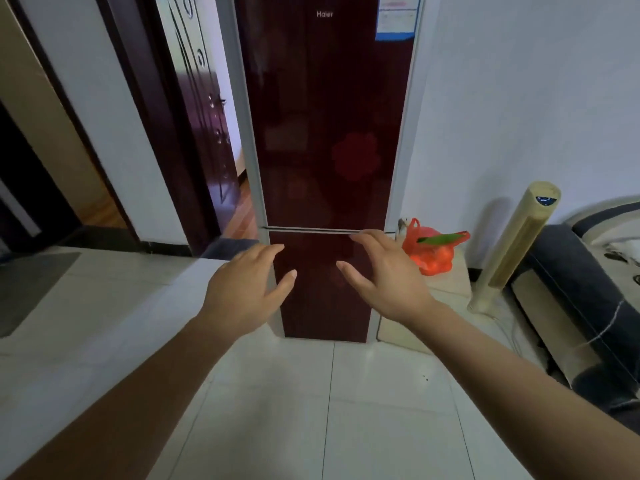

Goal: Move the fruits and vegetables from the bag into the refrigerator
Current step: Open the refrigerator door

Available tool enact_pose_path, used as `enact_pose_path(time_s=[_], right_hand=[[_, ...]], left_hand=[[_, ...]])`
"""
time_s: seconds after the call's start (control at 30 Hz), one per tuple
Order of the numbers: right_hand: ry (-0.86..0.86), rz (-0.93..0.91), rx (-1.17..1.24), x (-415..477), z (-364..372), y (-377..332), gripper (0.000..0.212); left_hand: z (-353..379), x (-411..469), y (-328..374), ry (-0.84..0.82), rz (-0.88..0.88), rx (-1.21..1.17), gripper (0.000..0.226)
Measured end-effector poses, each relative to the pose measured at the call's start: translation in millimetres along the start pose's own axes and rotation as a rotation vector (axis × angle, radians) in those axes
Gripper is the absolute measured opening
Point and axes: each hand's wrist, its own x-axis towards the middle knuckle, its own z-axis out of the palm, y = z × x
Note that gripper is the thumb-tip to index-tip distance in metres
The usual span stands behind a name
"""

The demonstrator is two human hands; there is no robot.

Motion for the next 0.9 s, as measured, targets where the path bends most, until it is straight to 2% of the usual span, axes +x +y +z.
enact_pose_path(time_s=[0.13,0.37,0.57,0.67,0.83,0.9], right_hand=[[-0.042,-0.075,0.053,72.1,28.1,6.4,0.056],[-0.074,-0.168,0.078,186.8,84.4,-7.9,0.053],[-0.039,-0.153,0.078,275.3,129.6,-29.2,0.052],[-0.014,-0.145,0.085,315.4,143.3,-36.1,0.051],[0.067,-0.142,0.083,368.4,164.1,-40.8,0.049],[0.066,-0.139,0.074,384.4,171.5,-41.8,0.050]], left_hand=[[1.5,46.6,-29.6,0.086,-0.094,0.008,0.055],[-3.8,120.4,-116.8,0.134,-0.175,-0.013,0.064],[-6.7,211.4,-189.5,0.179,-0.073,-0.069,0.048],[-14.5,255.3,-216.2,0.194,0.007,-0.073,0.054],[-16.5,314.2,-254.1,0.213,0.115,-0.088,0.051],[-15.4,331.9,-263.3,0.190,0.133,-0.117,0.058]])
